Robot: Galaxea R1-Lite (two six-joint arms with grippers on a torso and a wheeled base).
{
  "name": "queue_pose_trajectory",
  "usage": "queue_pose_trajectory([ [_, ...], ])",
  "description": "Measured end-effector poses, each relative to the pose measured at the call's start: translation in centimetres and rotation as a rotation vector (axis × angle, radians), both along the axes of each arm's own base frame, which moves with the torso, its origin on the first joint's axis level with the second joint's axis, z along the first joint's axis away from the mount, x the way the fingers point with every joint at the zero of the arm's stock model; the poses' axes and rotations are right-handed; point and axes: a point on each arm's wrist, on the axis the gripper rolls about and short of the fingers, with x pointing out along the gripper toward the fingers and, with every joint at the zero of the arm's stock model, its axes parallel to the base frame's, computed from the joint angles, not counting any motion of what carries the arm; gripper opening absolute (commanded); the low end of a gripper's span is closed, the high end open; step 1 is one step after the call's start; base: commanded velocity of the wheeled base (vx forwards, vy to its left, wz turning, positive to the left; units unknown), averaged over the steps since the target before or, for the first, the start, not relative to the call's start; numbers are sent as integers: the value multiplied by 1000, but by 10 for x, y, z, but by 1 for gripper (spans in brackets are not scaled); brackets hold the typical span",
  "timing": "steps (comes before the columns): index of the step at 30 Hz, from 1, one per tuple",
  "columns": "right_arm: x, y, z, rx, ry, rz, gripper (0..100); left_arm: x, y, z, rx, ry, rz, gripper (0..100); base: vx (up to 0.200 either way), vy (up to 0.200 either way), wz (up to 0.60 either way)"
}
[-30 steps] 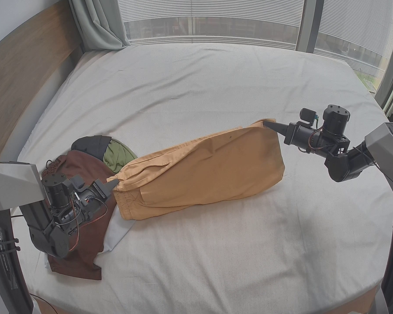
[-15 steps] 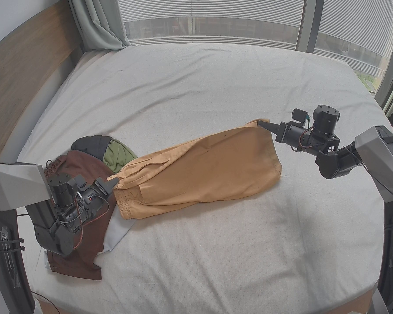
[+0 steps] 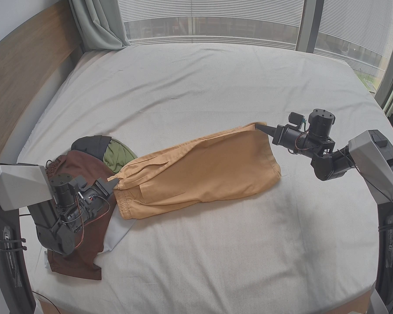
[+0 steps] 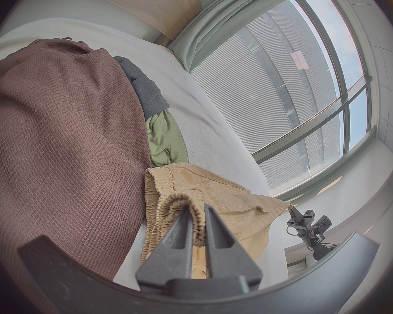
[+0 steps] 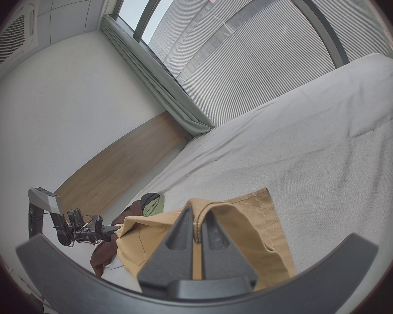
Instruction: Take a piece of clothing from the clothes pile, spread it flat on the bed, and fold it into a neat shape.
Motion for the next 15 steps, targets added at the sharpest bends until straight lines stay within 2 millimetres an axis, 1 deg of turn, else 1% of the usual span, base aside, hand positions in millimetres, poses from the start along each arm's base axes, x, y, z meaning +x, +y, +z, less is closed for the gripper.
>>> queue_pose_trajectory([
  [5,4,1,-5,0,0,-26,0,1,0,-1,0,-1,0,0,0,0,0],
  [6,5,2,-6,0,-1,-32,100,1,0,-1,0,0,0,100,0,0,0],
  [15,8,10,-11,5,3,-51,100,5,4,2,-2,-20,17,100,0,0,0],
])
